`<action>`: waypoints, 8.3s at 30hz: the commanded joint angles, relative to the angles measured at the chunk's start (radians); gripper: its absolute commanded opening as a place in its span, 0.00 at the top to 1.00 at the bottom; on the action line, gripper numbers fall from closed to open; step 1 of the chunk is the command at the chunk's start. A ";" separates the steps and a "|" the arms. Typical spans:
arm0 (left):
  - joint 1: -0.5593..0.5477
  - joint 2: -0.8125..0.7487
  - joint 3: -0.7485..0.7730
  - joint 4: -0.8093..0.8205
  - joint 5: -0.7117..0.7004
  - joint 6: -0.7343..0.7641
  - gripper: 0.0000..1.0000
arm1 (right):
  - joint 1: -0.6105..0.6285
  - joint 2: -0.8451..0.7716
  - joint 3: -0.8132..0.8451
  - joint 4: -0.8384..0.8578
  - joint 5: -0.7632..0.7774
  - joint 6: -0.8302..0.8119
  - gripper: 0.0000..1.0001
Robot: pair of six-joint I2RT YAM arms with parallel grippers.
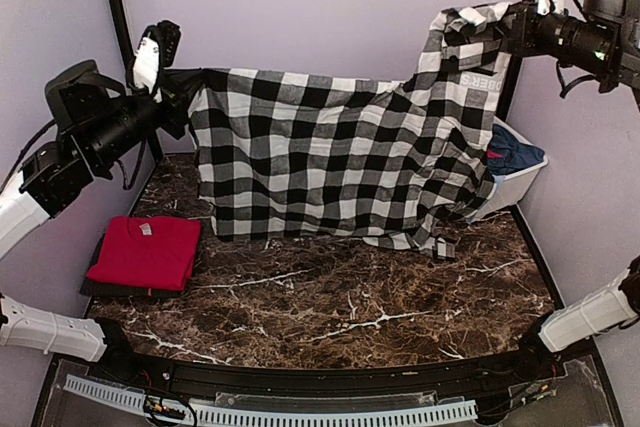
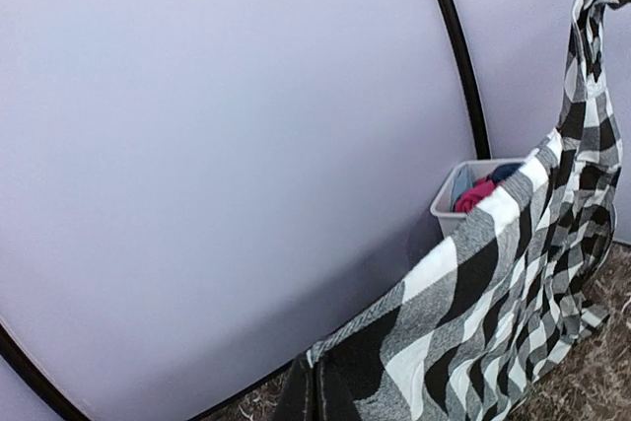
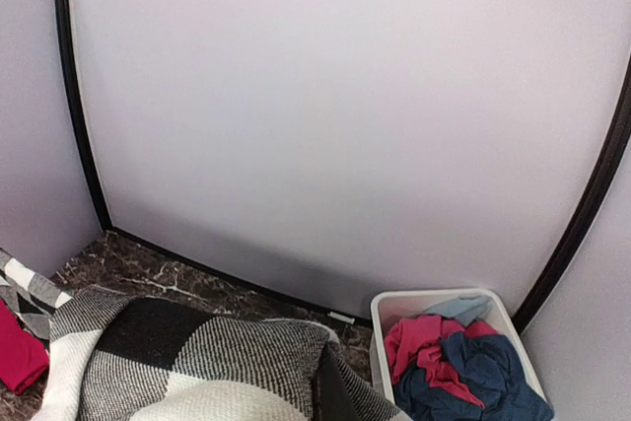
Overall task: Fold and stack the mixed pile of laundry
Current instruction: Flatten out the crumpled shirt at the center of the board.
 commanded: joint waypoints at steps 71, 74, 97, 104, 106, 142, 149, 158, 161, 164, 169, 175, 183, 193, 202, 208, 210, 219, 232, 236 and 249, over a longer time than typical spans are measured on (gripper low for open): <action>0.532 0.632 0.273 -0.396 -0.220 -0.558 0.01 | -0.097 0.330 -0.497 0.275 -0.367 0.118 0.04; 0.559 0.641 0.291 -0.390 -0.221 -0.557 0.01 | -0.093 0.290 -0.631 0.311 -0.417 0.132 0.07; 0.697 0.949 0.512 -0.450 0.129 -0.499 0.01 | -0.057 1.107 0.008 0.237 -0.281 0.167 0.73; 0.754 0.941 0.528 -0.449 0.211 -0.506 0.01 | -0.107 1.182 0.039 0.155 -0.178 0.188 0.80; 0.779 0.940 0.543 -0.464 0.218 -0.508 0.01 | -0.129 1.179 0.019 0.142 -0.154 0.192 0.80; -0.323 0.633 -0.056 -0.049 0.420 0.068 0.47 | -0.189 0.155 -0.806 0.271 -0.503 0.295 0.41; -0.400 0.876 0.151 -0.017 0.427 0.157 0.51 | -0.263 -0.004 -0.958 0.258 -0.521 0.317 0.41; -0.410 1.119 0.322 -0.011 0.392 0.209 0.52 | -0.311 -0.092 -0.982 0.220 -0.536 0.303 0.41; -0.410 1.174 0.353 -0.001 0.383 0.208 0.52 | -0.320 -0.105 -0.992 0.213 -0.537 0.300 0.41; -0.410 1.208 0.378 -0.002 0.387 0.203 0.51 | -0.324 -0.121 -1.011 0.215 -0.541 0.304 0.41; -0.410 1.239 0.397 -0.025 0.404 0.196 0.59 | -0.331 -0.150 -1.029 0.199 -0.532 0.302 0.41; -0.404 1.200 0.405 -0.046 0.427 0.173 0.98 | -0.341 -0.166 -1.035 0.183 -0.521 0.291 0.41; -0.325 1.107 0.401 -0.005 0.545 0.029 1.00 | -0.348 -0.169 -1.035 0.179 -0.519 0.283 0.41; -0.139 1.129 0.439 0.151 0.608 -0.237 1.00 | -0.354 -0.165 -1.052 0.183 -0.529 0.287 0.41; 0.078 1.248 0.490 0.281 0.494 -0.500 1.00 | -0.352 -0.146 -1.176 0.307 -0.638 0.352 0.42; 0.136 1.363 0.645 0.196 0.509 -0.574 1.00 | -0.338 -0.032 -1.224 0.455 -0.676 0.373 0.45; 0.145 1.374 0.662 0.196 0.512 -0.578 1.00 | -0.319 0.015 -1.209 0.487 -0.665 0.370 0.46; 0.148 1.411 0.746 0.095 0.510 -0.570 1.00 | -0.168 0.315 -0.950 0.508 -0.542 0.296 0.49; 0.150 1.434 0.803 0.039 0.513 -0.561 1.00 | -0.012 0.710 -0.596 0.418 -0.324 0.250 0.49; 0.151 1.435 0.800 0.044 0.514 -0.559 1.00 | 0.013 0.763 -0.541 0.345 -0.193 0.251 0.49; 0.156 1.409 0.810 0.021 0.506 -0.556 0.90 | 0.040 0.696 -0.537 0.265 -0.209 0.233 1.00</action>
